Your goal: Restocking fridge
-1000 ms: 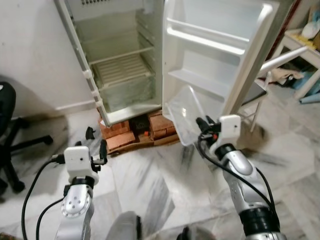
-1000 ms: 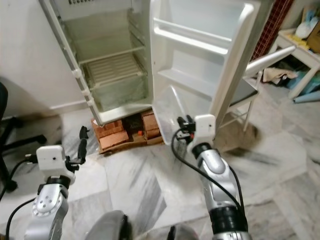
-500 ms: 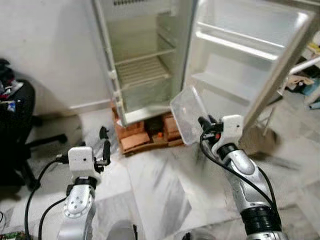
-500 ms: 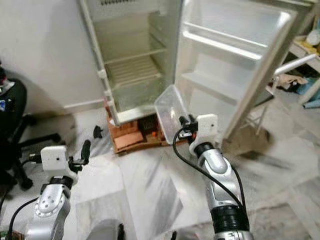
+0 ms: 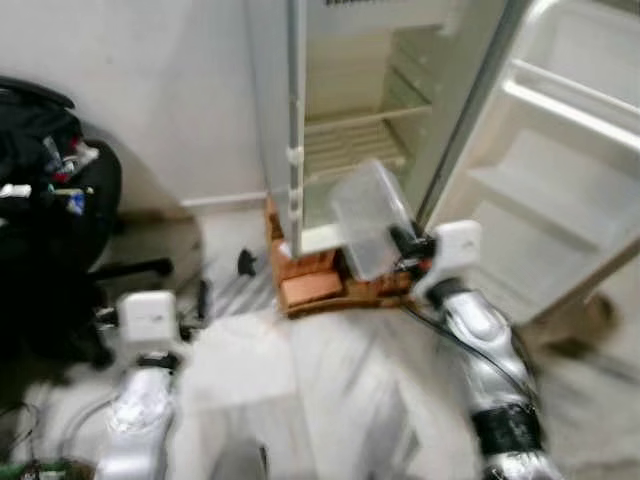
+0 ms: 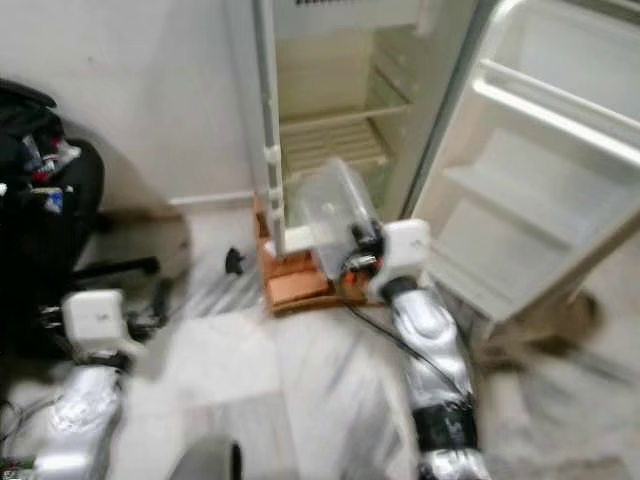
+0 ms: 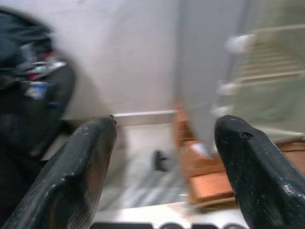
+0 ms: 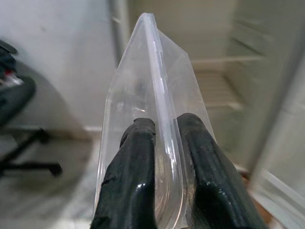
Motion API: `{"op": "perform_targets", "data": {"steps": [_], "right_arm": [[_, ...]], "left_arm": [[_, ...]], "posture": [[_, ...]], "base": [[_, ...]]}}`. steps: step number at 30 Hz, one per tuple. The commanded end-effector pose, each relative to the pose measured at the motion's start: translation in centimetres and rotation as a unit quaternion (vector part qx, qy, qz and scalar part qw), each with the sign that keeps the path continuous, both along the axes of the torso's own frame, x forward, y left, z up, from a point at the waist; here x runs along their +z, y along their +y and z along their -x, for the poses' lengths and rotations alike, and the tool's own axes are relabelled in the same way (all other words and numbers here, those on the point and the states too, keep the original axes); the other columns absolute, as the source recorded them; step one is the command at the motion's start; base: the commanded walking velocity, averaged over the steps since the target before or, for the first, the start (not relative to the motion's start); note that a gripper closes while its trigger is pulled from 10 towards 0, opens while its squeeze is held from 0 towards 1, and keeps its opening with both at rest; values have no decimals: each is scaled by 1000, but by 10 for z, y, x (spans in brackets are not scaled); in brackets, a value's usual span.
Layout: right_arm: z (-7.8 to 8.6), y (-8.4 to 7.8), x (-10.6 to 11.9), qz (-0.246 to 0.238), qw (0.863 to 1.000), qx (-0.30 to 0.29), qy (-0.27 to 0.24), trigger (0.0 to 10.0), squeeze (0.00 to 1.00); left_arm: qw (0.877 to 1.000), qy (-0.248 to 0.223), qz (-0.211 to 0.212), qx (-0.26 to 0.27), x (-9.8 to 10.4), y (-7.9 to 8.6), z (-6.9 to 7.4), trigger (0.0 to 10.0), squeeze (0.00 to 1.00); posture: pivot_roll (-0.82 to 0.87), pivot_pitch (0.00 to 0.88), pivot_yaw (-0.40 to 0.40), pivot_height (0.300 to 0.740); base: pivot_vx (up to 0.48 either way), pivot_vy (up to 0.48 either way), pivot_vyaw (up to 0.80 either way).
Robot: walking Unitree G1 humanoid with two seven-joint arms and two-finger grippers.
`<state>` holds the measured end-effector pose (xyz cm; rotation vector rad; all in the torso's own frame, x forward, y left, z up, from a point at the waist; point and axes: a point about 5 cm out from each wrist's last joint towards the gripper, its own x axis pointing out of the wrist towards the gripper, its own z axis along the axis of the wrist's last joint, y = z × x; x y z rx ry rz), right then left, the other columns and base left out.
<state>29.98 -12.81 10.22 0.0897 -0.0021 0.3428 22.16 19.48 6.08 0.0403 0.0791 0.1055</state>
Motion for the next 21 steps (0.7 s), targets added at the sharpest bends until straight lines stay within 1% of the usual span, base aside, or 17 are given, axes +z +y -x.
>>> {"op": "perform_targets", "data": {"steps": [1,6,8,11,17,21], "right_arm": [[2,-10,-2,9,1000,-11,4,10000,0],[1,-10,-2,10,1000,-11,3,10000,0],[0,-11,-2,9,1000,-12,3,10000,0],[0,-10,-2,9,1000,-13,3,10000,0],[0,-10,-2,10,1000,-13,4,10000,0],[0,-10,-2,12,1000,-12,4,10000,0]], "left_arm": [[1000,-4,7,-10,1,-6,-1,10000,0],[1000,-5,6,-11,1,-7,-2,10000,0],[1000,2,-1,-3,0,-6,-2,10000,0],[1000,0,2,-6,1,-7,-3,10000,0],[1000,-1,-8,-11,1,-7,-3,10000,0],[1000,0,-8,-14,1,-8,-3,10000,0]], "posture": [[129,111,-42,740],[129,112,-43,740],[129,111,-43,740],[129,112,-43,740],[129,111,-43,740],[128,110,-45,740]], "base": [[416,0,0],[419,0,0],[0,0,0],[0,0,0],[0,0,0],[0,-376,0]]}}
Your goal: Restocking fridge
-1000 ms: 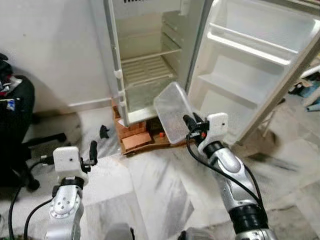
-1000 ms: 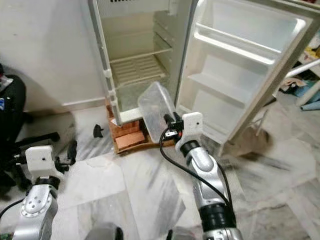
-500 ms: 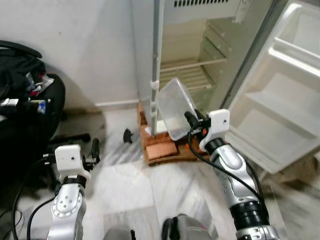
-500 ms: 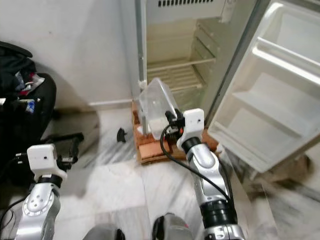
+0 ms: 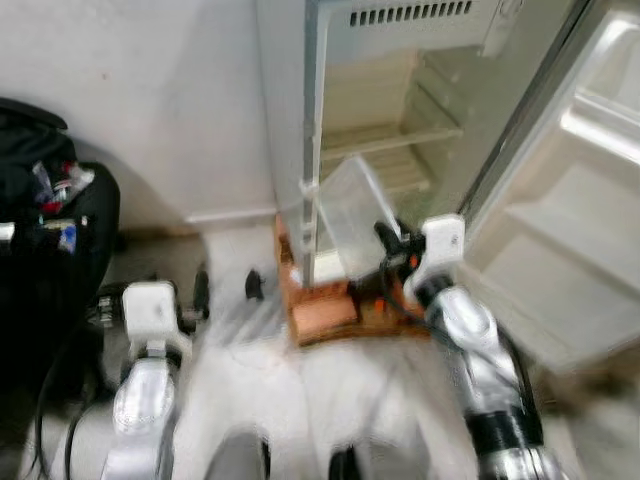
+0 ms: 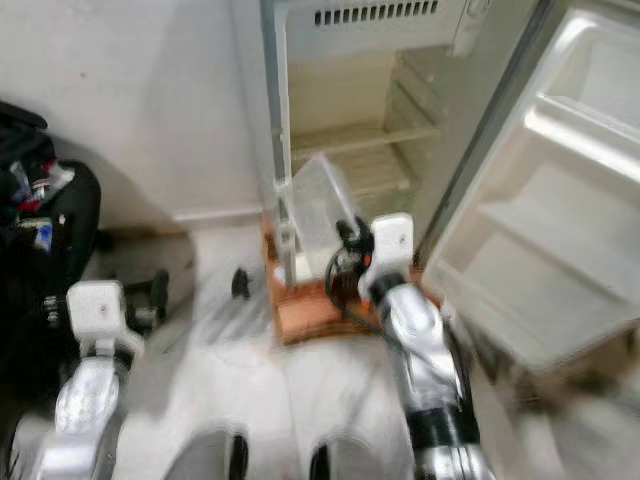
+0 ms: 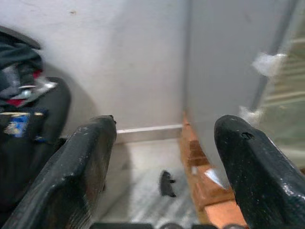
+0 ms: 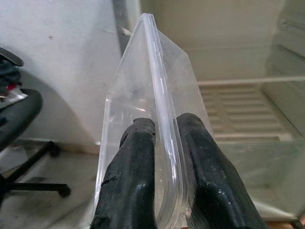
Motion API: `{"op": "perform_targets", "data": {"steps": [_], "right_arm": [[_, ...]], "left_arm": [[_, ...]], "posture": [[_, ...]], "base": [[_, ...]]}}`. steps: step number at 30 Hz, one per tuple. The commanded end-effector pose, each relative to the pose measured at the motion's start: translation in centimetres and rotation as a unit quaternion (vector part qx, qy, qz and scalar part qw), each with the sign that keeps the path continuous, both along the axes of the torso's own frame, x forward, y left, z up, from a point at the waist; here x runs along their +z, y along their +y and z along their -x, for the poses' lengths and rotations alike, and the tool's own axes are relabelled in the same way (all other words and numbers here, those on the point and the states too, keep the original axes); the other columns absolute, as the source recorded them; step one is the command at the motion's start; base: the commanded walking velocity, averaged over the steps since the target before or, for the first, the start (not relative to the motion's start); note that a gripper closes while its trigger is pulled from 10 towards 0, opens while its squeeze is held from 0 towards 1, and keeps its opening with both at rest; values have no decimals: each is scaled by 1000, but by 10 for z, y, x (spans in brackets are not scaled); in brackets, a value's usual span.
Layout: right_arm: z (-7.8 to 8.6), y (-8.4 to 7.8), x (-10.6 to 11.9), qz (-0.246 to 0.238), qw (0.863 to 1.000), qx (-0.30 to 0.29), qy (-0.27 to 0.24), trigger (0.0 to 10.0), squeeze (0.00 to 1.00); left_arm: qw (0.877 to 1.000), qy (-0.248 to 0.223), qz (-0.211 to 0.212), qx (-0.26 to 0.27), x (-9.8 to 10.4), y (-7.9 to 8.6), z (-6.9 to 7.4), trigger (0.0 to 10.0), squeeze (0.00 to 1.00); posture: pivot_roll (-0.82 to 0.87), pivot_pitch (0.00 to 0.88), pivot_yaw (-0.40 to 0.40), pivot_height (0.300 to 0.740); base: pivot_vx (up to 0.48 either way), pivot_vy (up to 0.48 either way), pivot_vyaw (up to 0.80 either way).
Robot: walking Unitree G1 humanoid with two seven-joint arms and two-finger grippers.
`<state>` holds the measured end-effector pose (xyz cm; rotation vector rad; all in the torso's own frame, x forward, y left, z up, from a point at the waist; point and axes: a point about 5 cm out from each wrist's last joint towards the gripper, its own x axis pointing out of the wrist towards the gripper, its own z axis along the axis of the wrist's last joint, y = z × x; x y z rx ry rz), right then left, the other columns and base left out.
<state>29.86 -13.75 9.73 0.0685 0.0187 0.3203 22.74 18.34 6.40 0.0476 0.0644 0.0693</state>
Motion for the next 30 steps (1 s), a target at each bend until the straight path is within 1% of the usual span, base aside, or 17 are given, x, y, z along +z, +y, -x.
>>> {"op": "perform_targets", "data": {"steps": [1,5,9,17,20,25,30], "right_arm": [[-1,-1,3,0,1000,-1,-5,10000,0],[-2,-1,3,1,1000,-1,-6,10000,0],[-2,-2,3,2,1000,-1,-5,10000,0],[-2,-1,2,5,1000,4,-4,10000,0],[-2,-1,2,5,1000,4,-3,10000,0],[-2,-1,3,4,1000,3,-3,10000,0],[-2,-1,2,-1,1000,0,-1,10000,0]], "left_arm": [[1000,6,-5,5,-2,3,3,10000,0],[1000,6,-3,4,-3,3,3,10000,0],[1000,7,-3,5,-3,3,3,10000,0],[1000,2,7,20,-2,5,3,10000,0],[1000,2,17,18,-2,5,4,10000,0],[1000,2,17,14,-2,5,4,10000,0],[1000,0,19,14,-2,5,4,10000,0]], "posture": [[128,110,-45,740],[126,110,-46,740],[126,110,-48,740],[126,113,-52,740],[125,116,-52,740],[122,123,-51,740],[120,125,-49,740]], "base": [[0,-442,0],[0,-446,0],[0,-302,0],[0,0,0],[0,0,0],[0,0,0],[258,0,0]]}}
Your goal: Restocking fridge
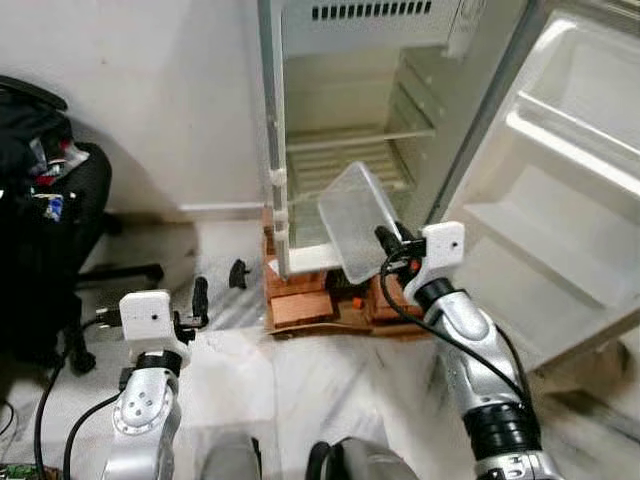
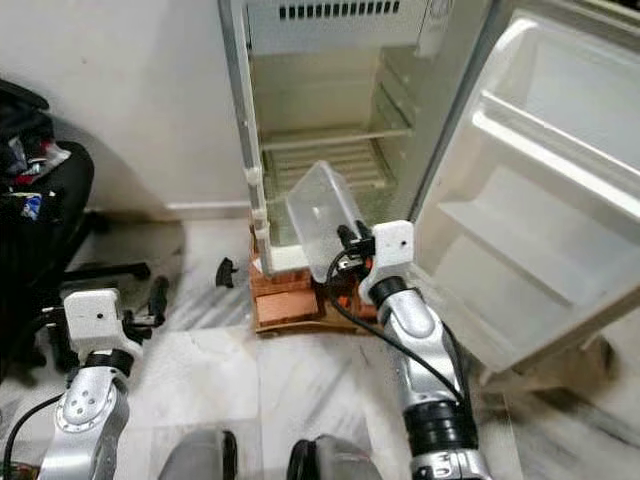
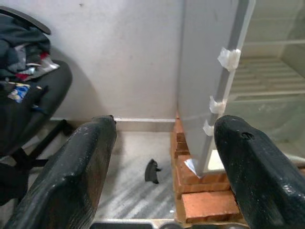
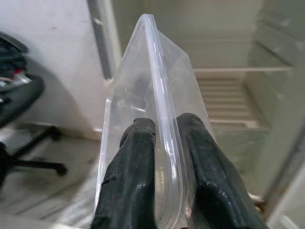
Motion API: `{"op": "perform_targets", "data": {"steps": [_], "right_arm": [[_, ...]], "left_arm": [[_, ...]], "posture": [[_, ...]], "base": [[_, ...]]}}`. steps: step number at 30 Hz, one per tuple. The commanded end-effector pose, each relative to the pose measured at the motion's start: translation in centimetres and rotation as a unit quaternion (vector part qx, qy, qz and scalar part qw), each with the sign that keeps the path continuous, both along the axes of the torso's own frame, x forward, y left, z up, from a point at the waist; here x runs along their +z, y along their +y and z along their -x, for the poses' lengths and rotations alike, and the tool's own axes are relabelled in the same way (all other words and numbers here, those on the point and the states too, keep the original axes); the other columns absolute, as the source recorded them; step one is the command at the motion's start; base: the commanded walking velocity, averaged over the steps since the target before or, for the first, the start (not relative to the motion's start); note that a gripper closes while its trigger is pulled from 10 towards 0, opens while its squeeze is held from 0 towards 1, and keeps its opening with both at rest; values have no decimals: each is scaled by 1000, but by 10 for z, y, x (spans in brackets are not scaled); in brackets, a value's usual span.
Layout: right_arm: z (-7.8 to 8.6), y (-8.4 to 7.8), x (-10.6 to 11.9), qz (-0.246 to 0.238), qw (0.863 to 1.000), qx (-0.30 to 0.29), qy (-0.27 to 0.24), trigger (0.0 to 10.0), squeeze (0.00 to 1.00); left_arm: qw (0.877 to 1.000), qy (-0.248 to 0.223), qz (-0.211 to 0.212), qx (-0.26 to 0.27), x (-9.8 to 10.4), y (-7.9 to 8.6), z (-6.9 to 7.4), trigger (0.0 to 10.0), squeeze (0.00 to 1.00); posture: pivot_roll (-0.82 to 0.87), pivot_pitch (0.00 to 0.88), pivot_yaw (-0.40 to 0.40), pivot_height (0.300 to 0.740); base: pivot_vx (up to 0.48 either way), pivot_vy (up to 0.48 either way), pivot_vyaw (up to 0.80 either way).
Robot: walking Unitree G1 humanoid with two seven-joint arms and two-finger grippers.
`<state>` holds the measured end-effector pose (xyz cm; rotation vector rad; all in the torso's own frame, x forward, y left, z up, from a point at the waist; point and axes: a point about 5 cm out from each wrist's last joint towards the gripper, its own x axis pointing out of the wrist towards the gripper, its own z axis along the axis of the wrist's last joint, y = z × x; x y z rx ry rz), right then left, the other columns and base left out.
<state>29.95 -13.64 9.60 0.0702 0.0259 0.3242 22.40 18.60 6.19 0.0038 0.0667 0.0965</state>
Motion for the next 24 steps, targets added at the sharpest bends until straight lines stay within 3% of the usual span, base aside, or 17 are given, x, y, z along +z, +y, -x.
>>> {"op": "perform_targets", "data": {"steps": [1,24], "right_arm": [[-1,-3,3,-1,1000,-3,-4,10000,0],[-2,-1,2,-2,1000,-2,-3,10000,0]], "left_arm": [[1000,-1,-1,-1,1,2,1,10000,0],[1000,-1,1,-4,1,2,-1,10000,0]], "posture": [[119,125,-49,740],[118,125,-46,740]], "base": [[277,0,0],[283,10,0]]}}
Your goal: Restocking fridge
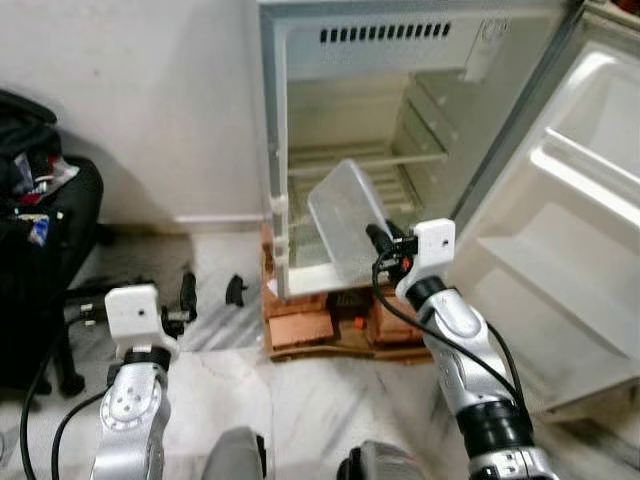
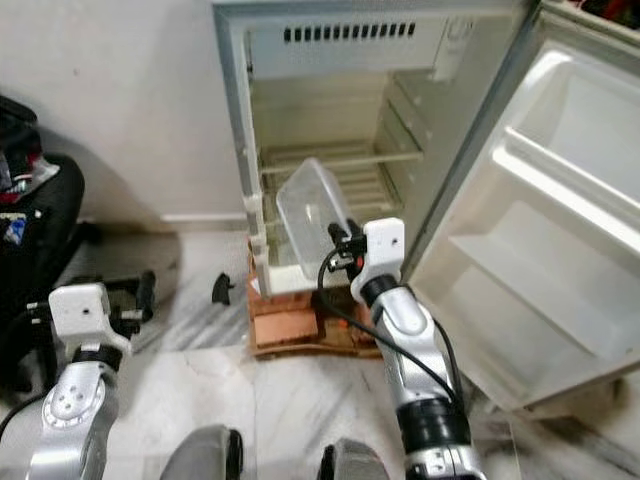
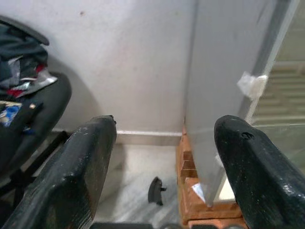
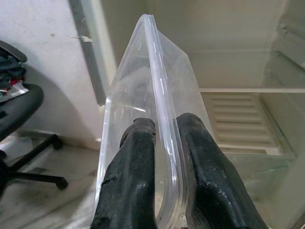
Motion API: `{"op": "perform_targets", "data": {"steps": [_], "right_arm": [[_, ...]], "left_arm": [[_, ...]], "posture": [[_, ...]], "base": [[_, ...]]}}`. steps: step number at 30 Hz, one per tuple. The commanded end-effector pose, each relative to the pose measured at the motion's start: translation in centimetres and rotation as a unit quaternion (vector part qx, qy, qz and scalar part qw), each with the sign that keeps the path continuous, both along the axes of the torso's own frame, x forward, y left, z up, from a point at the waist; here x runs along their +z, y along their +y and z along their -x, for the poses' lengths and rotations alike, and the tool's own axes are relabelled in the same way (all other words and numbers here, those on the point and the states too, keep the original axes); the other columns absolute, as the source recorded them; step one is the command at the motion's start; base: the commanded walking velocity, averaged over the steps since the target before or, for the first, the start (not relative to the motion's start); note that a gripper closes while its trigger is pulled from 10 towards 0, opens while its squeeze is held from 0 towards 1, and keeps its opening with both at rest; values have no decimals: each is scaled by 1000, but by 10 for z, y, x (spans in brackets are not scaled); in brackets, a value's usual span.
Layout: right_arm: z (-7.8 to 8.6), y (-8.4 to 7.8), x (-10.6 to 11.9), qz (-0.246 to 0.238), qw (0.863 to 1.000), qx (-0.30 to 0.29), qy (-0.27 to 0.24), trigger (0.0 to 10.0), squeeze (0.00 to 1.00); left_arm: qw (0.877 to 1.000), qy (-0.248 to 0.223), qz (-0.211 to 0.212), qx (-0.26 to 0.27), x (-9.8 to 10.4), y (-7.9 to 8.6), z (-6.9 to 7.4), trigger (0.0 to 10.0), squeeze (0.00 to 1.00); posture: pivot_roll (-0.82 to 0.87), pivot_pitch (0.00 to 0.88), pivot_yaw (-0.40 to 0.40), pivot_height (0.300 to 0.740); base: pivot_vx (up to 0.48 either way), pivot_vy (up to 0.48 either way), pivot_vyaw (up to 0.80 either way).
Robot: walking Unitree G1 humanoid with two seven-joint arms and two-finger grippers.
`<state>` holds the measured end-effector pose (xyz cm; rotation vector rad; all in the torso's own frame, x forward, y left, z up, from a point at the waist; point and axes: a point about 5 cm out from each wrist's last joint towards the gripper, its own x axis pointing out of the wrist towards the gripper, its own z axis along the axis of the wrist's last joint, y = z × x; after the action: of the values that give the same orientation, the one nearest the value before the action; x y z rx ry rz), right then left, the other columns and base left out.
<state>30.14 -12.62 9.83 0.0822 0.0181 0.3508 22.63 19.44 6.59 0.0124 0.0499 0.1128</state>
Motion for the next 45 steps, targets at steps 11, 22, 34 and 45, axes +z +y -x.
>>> {"op": "perform_targets", "data": {"steps": [11,22,34,45], "right_arm": [[0,-11,0,6,1000,-17,-2,10000,0],[0,-11,1,6,1000,-16,-5,10000,0],[-1,-10,3,5,1000,-17,-8,10000,0],[-3,-10,3,6,1000,-21,-9,10000,0]], "left_arm": [[1000,8,5,-16,-4,-7,1,10000,0],[1000,10,4,-21,-5,-9,2,10000,0],[1000,18,0,-24,-6,-10,2,10000,0],[1000,17,-7,-24,-5,-10,2,10000,0]], "posture": [[119,126,-46,740],[115,128,-47,740],[119,129,-47,740],[122,129,-47,740]], "base": [[297,230,0],[323,348,0],[340,154,0],[0,0,0]]}}
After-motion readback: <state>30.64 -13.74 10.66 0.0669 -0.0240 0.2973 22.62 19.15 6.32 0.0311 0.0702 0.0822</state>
